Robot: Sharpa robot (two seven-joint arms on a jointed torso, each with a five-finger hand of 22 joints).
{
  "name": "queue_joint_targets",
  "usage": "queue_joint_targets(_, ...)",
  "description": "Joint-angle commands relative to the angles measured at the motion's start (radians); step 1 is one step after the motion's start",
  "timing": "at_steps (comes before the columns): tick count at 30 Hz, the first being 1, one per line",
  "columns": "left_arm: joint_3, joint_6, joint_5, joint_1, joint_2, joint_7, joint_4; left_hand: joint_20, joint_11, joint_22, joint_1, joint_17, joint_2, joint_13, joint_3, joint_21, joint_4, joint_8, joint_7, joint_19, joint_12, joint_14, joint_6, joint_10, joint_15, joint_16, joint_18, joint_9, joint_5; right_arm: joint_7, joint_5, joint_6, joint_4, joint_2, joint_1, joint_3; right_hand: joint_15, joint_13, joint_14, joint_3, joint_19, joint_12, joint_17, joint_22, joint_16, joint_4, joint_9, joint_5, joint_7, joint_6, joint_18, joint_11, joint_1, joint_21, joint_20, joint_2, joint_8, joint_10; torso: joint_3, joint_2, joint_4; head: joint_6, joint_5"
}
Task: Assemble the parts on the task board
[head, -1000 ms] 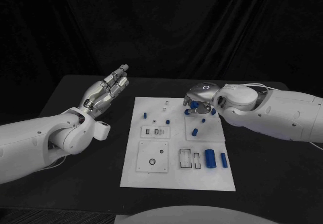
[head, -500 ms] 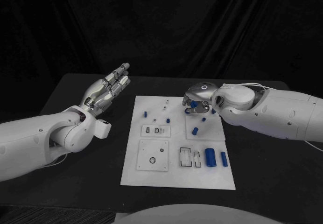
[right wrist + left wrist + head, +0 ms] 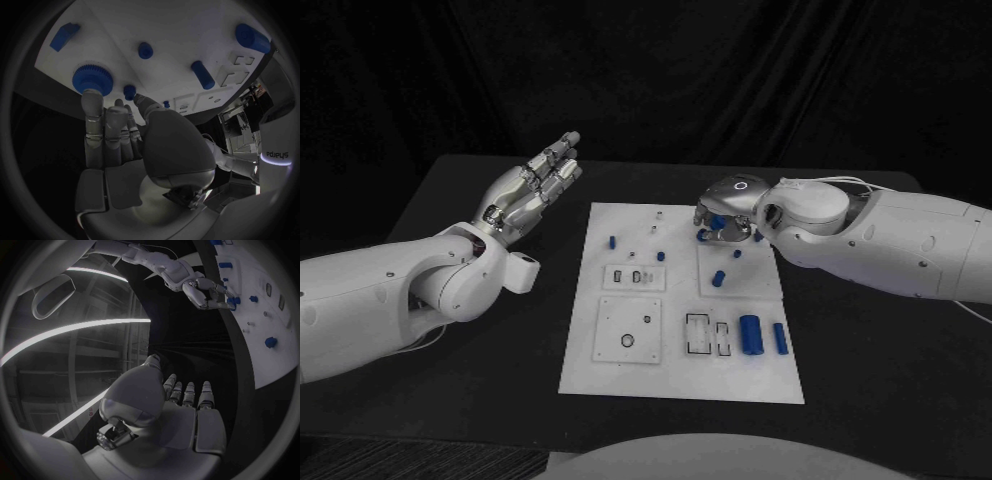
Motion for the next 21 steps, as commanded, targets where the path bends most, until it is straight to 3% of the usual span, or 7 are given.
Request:
queue_joint_targets(1,0.001,0.015,-0.002,0.003,0.003,0.064,0.0,0.007,0.01,-0.002,0.009,-0.001,-0.001,-0.001,0.006,-0.003,0.002,0.004,0.004,-0.003,-0.007,0.003,-0.001,0.0,0.007,-0.004,0.017,0.001,0.004,-0.001,-0.008,0.018,-0.002,-0.002,-0.003,0.001,0.009,-0.003,-0.004,0.002,-0.006,-0.009,-0.008,-0.005,-0.013,0.007,0.0,-0.005,-0.001,0.009,-0.004,0.003,-0.002,-0.003,0.006,-0.007,0.0,0.004,-0.0003,0.0,0.0004,-0.002,-0.003)
queue_joint_targets(8,0.001,0.018,-0.002,0.003,0.004,0.061,-0.001,0.01,0.011,-0.002,0.011,-0.001,0.0,-0.001,0.007,-0.003,0.002,0.004,0.004,-0.003,-0.007,0.003,-0.001,0.0,0.011,-0.004,0.017,0.001,0.005,0.011,-0.008,0.017,-0.012,0.001,-0.006,0.001,0.009,-0.006,-0.013,0.016,-0.017,-0.017,-0.017,-0.003,-0.021,0.004,0.002,-0.004,-0.001,0.026,-0.002,0.004,0.009,-0.008,0.008,-0.001,0.004,-0.006,-0.0001,0.0,0.0012,-0.004,-0.006)
queue_joint_targets(21,0.001,0.024,-0.002,0.003,0.008,0.055,-0.005,0.016,0.015,-0.002,0.014,-0.001,0.002,-0.001,0.009,-0.003,0.003,0.004,0.007,-0.003,-0.007,0.003,-0.001,0.0,0.015,-0.004,0.017,0.001,0.007,0.051,-0.008,0.001,-0.048,0.017,-0.019,0.001,-0.002,-0.006,-0.006,0.036,-0.007,-0.015,0.001,0.042,-0.005,0.002,0.006,-0.01,-0.006,0.056,-0.007,-0.011,0.023,0.026,0.002,0.004,0.011,0.005,-0.0004,-0.001,0.0022,-0.015,-0.005)
